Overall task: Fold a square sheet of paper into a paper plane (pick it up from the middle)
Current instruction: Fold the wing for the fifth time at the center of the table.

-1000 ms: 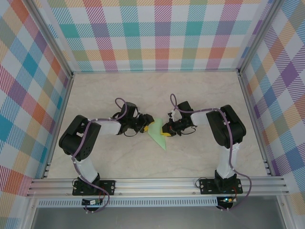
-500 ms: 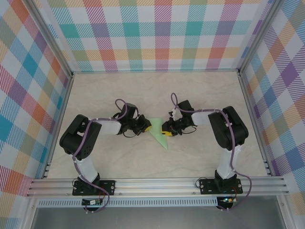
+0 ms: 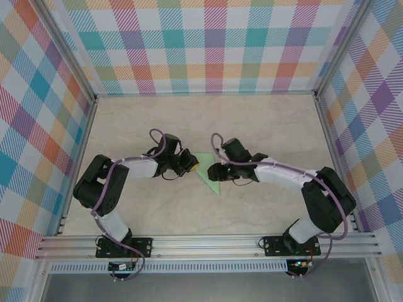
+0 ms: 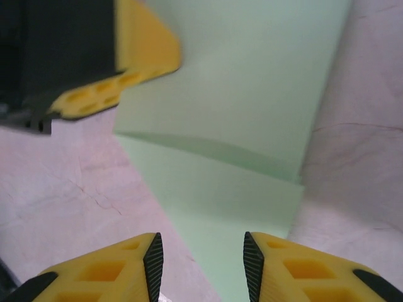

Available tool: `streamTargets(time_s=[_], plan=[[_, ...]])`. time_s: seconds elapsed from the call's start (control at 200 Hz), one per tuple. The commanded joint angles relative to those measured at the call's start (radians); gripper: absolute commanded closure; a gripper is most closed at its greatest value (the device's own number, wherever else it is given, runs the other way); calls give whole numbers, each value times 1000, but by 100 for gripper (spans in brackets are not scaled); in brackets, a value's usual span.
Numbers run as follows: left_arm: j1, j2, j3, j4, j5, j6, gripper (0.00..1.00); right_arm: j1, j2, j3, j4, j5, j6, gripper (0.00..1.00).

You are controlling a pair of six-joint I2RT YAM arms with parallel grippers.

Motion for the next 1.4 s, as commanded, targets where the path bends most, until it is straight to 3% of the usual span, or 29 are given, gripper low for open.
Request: streamTargets(time_s=[0.0, 0.25, 0.555, 0.76, 0.86, 1.05, 1.395], plan=[[14, -21, 23, -29, 0, 8, 95, 103, -6, 6, -38, 234, -95, 58], [14, -20, 21, -30, -3, 10, 95, 209, 80, 62, -92, 445, -117, 56], [14, -20, 24, -33, -1, 10, 95, 246, 154, 103, -95, 463, -136, 59], [14, -20, 24, -35, 0, 10, 95, 278, 189, 133, -123, 549, -130, 63], [14, -19, 27, -36, 0, 10, 95, 297, 189, 130, -117, 553, -147, 56], [14, -16, 33, -39, 3, 10, 95, 314, 205, 137, -128, 586, -135, 55], [14, -19, 33, -44, 1, 12, 95, 314, 214, 140, -147, 643, -114, 68]])
